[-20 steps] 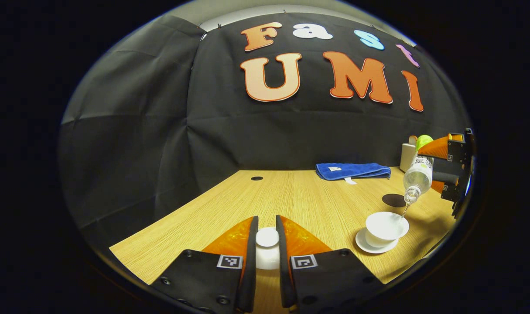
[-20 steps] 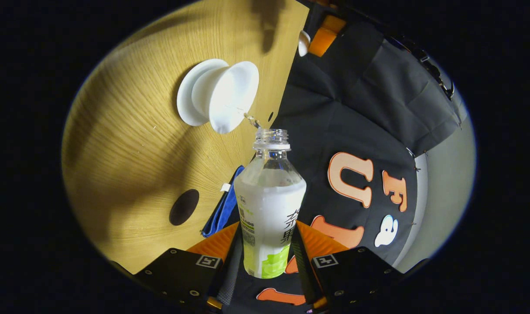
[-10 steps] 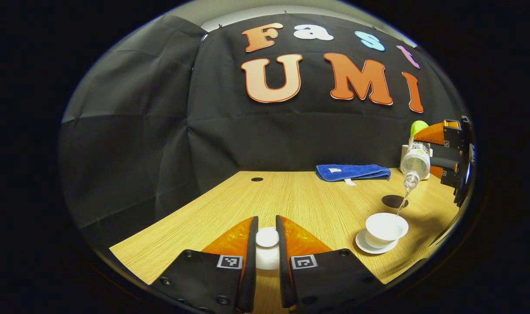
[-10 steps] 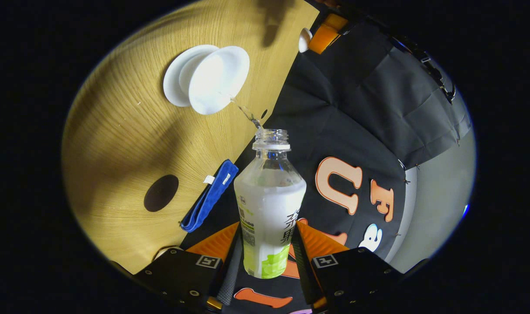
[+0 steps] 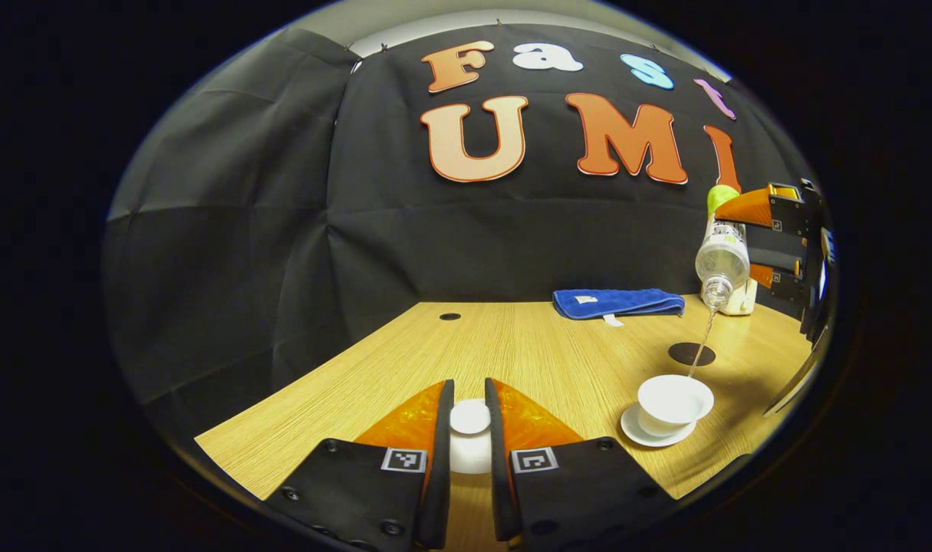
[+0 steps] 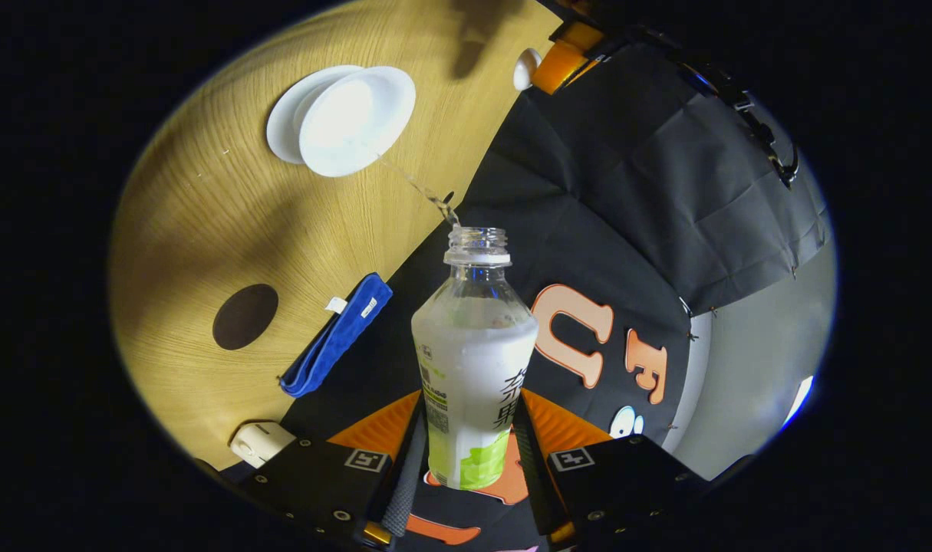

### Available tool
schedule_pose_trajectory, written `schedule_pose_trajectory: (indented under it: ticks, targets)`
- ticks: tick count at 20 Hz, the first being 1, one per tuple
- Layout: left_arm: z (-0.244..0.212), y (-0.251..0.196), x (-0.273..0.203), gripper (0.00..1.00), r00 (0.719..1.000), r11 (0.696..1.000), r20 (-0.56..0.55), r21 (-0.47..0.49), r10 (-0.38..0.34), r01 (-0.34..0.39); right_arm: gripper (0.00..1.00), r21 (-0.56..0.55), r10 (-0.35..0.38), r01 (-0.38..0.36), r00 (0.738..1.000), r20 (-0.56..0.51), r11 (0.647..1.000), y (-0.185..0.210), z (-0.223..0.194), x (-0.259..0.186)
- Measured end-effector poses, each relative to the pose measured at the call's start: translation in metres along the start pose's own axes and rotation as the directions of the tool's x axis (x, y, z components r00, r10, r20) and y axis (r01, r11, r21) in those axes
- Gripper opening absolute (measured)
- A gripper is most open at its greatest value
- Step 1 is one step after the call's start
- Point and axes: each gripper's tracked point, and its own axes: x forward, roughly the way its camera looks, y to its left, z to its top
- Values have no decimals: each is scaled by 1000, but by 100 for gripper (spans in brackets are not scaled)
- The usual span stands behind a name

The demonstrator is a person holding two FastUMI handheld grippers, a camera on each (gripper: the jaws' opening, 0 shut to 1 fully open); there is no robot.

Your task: Open the teacup lid with one hand, grasp the water bottle and pour water into the teacup with the other hand; after pouring, place the water bottle on the coaster and then close the teacup lid.

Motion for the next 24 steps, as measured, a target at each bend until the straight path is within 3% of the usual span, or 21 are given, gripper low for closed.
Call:
schedule_pose_trajectory:
  ticks: [9, 11, 12, 15, 17, 18, 20, 22, 24]
  targets:
    - [-5, -4, -2, 27, 1000, 1000, -8, 6, -5, 5, 62, -62, 23, -20, 998, 61, 998, 16, 27, 2]
    - [-4, -4, -2, 23, 1000, 1000, -11, 8, -5, 5, 65, -80, 27, -20, 996, 86, 997, 18, 36, 4]
    - [-5, -5, -3, 23, 1000, 1000, -11, 8, -4, 4, 61, -87, 28, -20, 995, 97, 996, 18, 40, 3]
    - [-3, -6, -4, 26, 1000, 1000, -8, 2, -4, 4, 62, -76, 36, -28, 993, 115, 997, 22, 49, 4]
    - [-4, -7, -5, 23, 1000, 1000, -10, 3, -5, 5, 62, -25, 55, -52, 992, 114, 998, 28, 52, 3]
    - [-2, -8, -6, 26, 1000, 1000, -3, -6, -15, 15, 62, 26, 82, -86, 991, 109, 996, 36, 53, 2]
    - [3, -15, -8, 22, 999, 998, 15, -42, -44, 45, 62, 179, 153, -174, 980, 123, 968, 51, 57, -4]
    - [5, -15, -8, 26, 999, 998, 22, -38, -47, 48, 62, 319, 195, -236, 969, 155, 918, 62, 63, -9]
    - [12, -20, -10, 26, 998, 998, 33, -37, -56, 57, 63, 452, 232, -290, 956, 181, 843, 76, 67, -12]
